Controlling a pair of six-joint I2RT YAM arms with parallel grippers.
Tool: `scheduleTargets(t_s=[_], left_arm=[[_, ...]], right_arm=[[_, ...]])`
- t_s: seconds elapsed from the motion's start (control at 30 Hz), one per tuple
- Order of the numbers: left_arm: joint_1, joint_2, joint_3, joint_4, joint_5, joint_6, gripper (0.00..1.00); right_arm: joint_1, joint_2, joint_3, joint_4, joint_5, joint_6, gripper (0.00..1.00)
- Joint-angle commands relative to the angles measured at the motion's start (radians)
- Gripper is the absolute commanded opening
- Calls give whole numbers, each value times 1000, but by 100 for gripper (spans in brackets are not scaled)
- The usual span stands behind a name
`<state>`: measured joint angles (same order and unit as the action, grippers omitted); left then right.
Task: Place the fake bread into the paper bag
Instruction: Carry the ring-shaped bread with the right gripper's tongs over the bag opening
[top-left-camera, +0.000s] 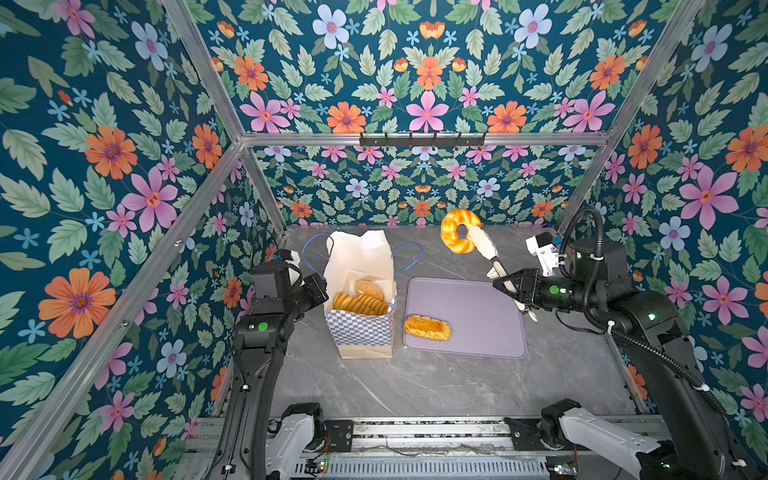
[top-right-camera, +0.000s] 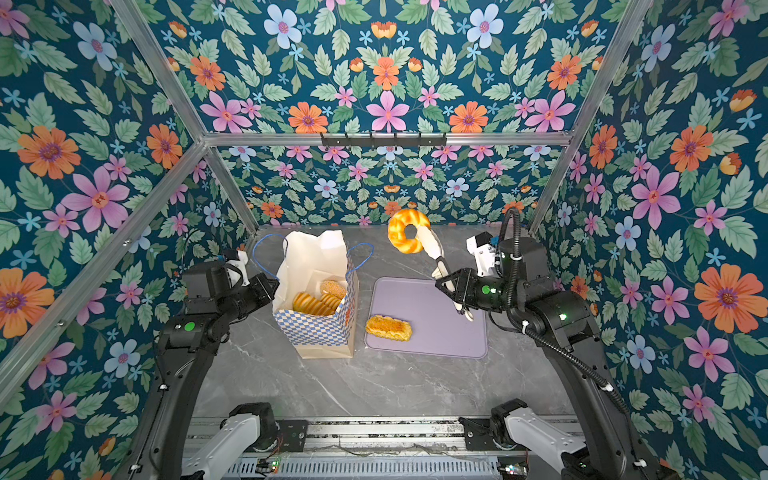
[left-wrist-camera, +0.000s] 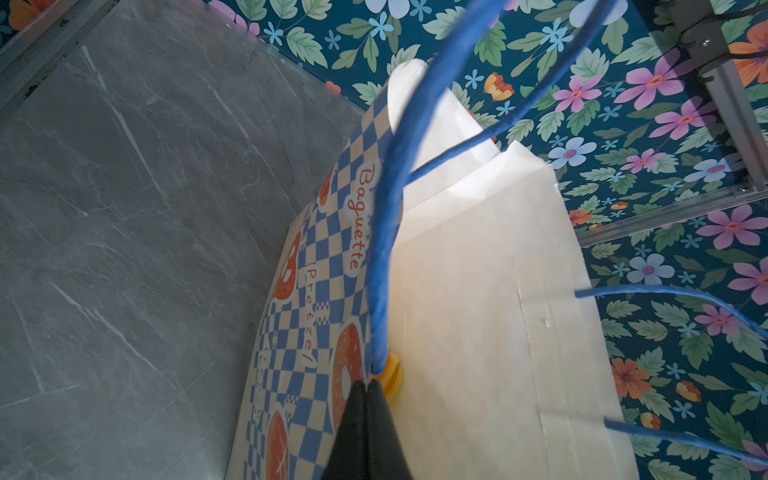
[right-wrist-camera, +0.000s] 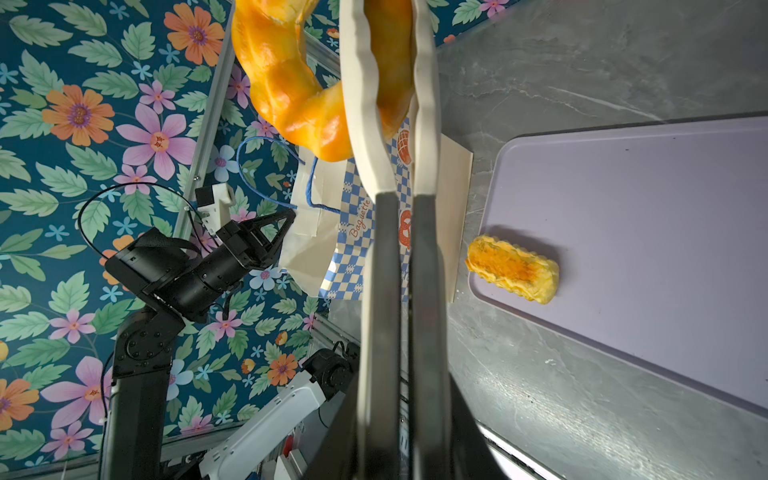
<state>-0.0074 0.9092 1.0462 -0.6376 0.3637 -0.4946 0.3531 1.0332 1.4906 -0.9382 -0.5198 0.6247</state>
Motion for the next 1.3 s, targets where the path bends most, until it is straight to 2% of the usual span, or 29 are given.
scheduleTargets(t_s=[0.0, 0.13, 0.33, 0.67, 1.27], left_arm=[[0, -3, 8, 6, -6, -2, 5], [0, 0, 6, 6, -4, -3, 5], [0, 2, 8, 6, -3, -7, 5], [0, -3, 12, 1, -5, -7, 5], [0, -3, 12, 0, -4, -9, 5]], right_arm=[[20, 6, 17, 73, 6, -18, 25], [64, 19, 26, 103, 11, -13, 26], [185, 81, 85, 103, 78, -41, 25], [371, 220, 255, 50, 189, -106, 25], [558, 472, 521, -109, 362, -206, 26]])
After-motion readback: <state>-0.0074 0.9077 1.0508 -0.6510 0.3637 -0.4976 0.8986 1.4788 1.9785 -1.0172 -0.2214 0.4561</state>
